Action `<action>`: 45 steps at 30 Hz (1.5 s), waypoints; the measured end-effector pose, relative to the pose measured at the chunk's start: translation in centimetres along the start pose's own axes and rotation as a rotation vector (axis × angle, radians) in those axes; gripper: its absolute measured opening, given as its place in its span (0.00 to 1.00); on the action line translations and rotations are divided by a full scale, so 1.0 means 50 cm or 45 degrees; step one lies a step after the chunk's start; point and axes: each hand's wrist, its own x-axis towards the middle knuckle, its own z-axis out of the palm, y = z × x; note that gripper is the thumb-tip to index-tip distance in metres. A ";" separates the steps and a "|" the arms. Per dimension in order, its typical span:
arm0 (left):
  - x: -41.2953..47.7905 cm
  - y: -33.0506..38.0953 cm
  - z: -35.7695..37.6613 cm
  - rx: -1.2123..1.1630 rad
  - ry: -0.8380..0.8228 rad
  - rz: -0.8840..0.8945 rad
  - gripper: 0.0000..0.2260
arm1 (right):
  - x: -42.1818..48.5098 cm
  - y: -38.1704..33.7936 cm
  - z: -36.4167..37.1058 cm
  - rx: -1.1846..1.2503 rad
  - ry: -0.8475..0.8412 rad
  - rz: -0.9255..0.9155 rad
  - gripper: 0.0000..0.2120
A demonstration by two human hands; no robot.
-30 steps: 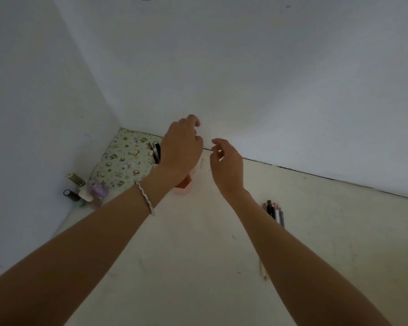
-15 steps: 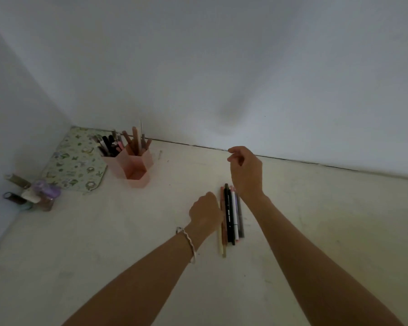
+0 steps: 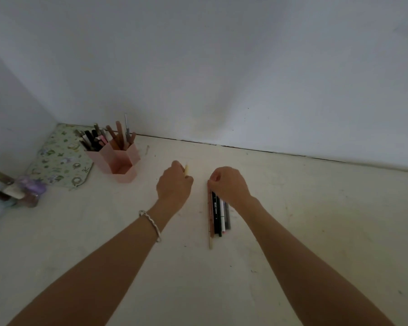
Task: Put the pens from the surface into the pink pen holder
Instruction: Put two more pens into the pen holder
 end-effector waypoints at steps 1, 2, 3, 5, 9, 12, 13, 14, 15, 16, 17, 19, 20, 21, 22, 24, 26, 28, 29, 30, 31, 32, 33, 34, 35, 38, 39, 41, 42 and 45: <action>0.005 -0.001 -0.013 -0.039 0.026 0.009 0.09 | -0.005 -0.005 0.016 -0.127 -0.067 0.007 0.05; 0.007 -0.001 -0.021 -0.070 0.035 0.021 0.09 | -0.010 -0.006 0.032 -0.248 -0.106 0.011 0.05; 0.006 -0.002 -0.027 -0.090 0.037 0.030 0.09 | -0.015 -0.006 0.048 -0.344 -0.113 0.008 0.05; 0.003 -0.006 -0.034 -0.107 0.030 0.042 0.09 | -0.021 -0.002 0.074 -0.459 -0.066 -0.009 0.04; -0.004 -0.019 -0.036 -0.146 0.016 0.019 0.09 | -0.020 -0.002 0.114 -0.472 0.045 0.008 0.13; -0.005 -0.031 -0.035 -0.194 0.002 0.021 0.11 | -0.026 -0.009 0.136 -0.444 0.068 0.030 0.14; -0.005 -0.034 -0.036 -0.226 -0.003 0.037 0.12 | -0.028 -0.012 0.139 -0.429 0.081 0.019 0.12; -0.005 -0.037 -0.038 -0.261 -0.001 0.060 0.15 | -0.029 -0.017 0.139 -0.404 0.081 0.024 0.10; -0.003 -0.041 -0.043 -0.297 0.013 0.090 0.19 | -0.029 -0.025 0.137 -0.353 0.069 0.046 0.08; -0.001 -0.045 -0.050 -0.334 0.037 0.128 0.23 | -0.026 -0.034 0.131 -0.263 0.049 0.085 0.07; 0.004 -0.048 -0.060 -0.371 0.072 0.166 0.25 | -0.021 -0.047 0.123 -0.139 0.044 0.124 0.07; 0.022 -0.053 -0.089 -0.438 0.176 0.230 0.24 | -0.009 -0.074 0.097 0.143 0.103 0.174 0.08; 0.034 -0.054 -0.109 -0.465 0.236 0.260 0.22 | -0.001 -0.089 0.082 0.264 0.144 0.177 0.07; 0.050 -0.058 -0.134 -0.479 0.304 0.293 0.21 | 0.007 -0.107 0.068 0.382 0.173 0.172 0.07; 0.066 -0.060 -0.159 -0.477 0.374 0.326 0.20 | 0.015 -0.122 0.053 0.503 0.192 0.159 0.07; 0.100 -0.071 -0.214 -0.432 0.500 0.385 0.19 | 0.030 -0.152 0.032 0.728 0.223 0.095 0.05; 0.130 -0.085 -0.257 -0.352 0.569 0.434 0.18 | 0.037 -0.177 0.018 0.875 0.273 -0.013 0.11; 0.155 -0.100 -0.286 -0.237 0.595 0.444 0.17 | 0.042 -0.199 0.013 0.941 0.326 -0.115 0.22; 0.167 -0.106 -0.295 -0.190 0.591 0.434 0.16 | 0.049 -0.209 0.012 0.942 0.357 -0.153 0.25; 0.173 -0.111 -0.299 -0.149 0.577 0.427 0.16 | 0.051 -0.215 0.012 0.927 0.384 -0.184 0.27; 0.183 -0.116 -0.303 -0.104 0.567 0.425 0.15 | 0.058 -0.225 0.014 0.914 0.407 -0.209 0.27; 0.188 -0.120 -0.303 -0.057 0.560 0.434 0.14 | 0.061 -0.232 0.016 0.911 0.428 -0.224 0.25; 0.194 -0.124 -0.302 -0.004 0.556 0.449 0.13 | 0.067 -0.241 0.019 0.917 0.449 -0.237 0.24; 0.199 -0.129 -0.300 0.052 0.547 0.464 0.12 | 0.071 -0.249 0.023 0.918 0.469 -0.255 0.25; 0.202 -0.132 -0.298 0.127 0.530 0.473 0.11 | 0.074 -0.256 0.027 0.909 0.488 -0.281 0.27; 0.211 -0.140 -0.296 0.333 0.496 0.470 0.10 | 0.083 -0.282 0.040 0.883 0.503 -0.330 0.29; 0.216 -0.143 -0.299 0.348 0.518 0.468 0.10 | 0.087 -0.293 0.044 0.915 0.507 -0.328 0.27; 0.226 -0.148 -0.312 0.314 0.604 0.459 0.10 | 0.097 -0.317 0.052 1.007 0.544 -0.346 0.23; 0.230 -0.151 -0.319 0.294 0.633 0.451 0.10 | 0.102 -0.330 0.056 1.039 0.575 -0.365 0.22; 0.236 -0.160 -0.340 0.215 0.667 0.439 0.10 | 0.120 -0.366 0.071 1.013 0.648 -0.426 0.21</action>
